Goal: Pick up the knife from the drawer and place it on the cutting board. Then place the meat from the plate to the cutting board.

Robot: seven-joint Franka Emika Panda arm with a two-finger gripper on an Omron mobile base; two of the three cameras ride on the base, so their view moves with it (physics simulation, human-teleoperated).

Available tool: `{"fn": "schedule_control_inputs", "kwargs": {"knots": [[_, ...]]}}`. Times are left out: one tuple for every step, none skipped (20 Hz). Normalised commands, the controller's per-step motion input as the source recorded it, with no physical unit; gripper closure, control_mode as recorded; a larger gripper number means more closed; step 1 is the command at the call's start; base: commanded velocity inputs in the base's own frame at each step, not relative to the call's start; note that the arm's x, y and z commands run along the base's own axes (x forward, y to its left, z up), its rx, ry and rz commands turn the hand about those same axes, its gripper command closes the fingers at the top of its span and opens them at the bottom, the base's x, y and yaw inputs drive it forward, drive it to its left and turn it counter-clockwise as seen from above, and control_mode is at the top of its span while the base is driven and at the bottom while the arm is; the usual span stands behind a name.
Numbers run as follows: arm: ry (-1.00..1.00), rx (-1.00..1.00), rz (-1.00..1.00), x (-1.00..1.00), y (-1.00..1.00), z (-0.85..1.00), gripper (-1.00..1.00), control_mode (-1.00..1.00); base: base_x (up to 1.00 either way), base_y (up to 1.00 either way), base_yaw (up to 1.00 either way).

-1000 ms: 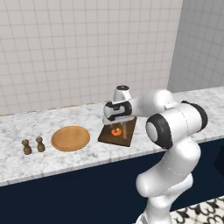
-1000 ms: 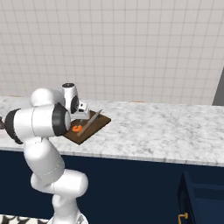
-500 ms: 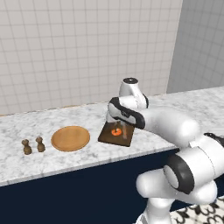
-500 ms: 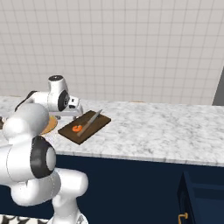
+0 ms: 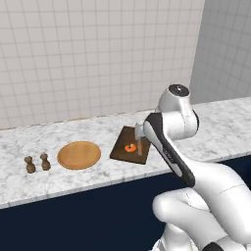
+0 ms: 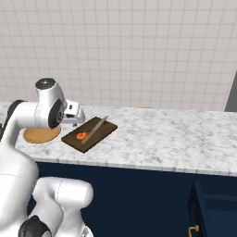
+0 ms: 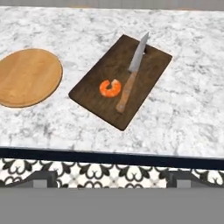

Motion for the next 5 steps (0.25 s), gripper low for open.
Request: {"fn": "schedule_control_inputs", "kwargs": {"knots": [[-0.20, 0.07, 0.00, -0.94, -0.39, 0.67, -1.00, -1.00, 0.00, 0.00, 0.00], [-0.22, 0.08, 0.00, -0.99, -0.40, 0.62, -1.00, -1.00, 0.00, 0.00, 0.00], [-0.21, 0.08, 0.00, -0.91, -0.30, 0.54, -1.00, -1.00, 0.00, 0.00, 0.00], [-0.17, 0.07, 0.00, -0.77, -0.20, 0.48, -1.00, -1.00, 0.00, 0.00, 0.00], [-0.16, 0.08, 0.00, -0.72, -0.22, 0.44, -1.00, -1.00, 0.00, 0.00, 0.00]]}}
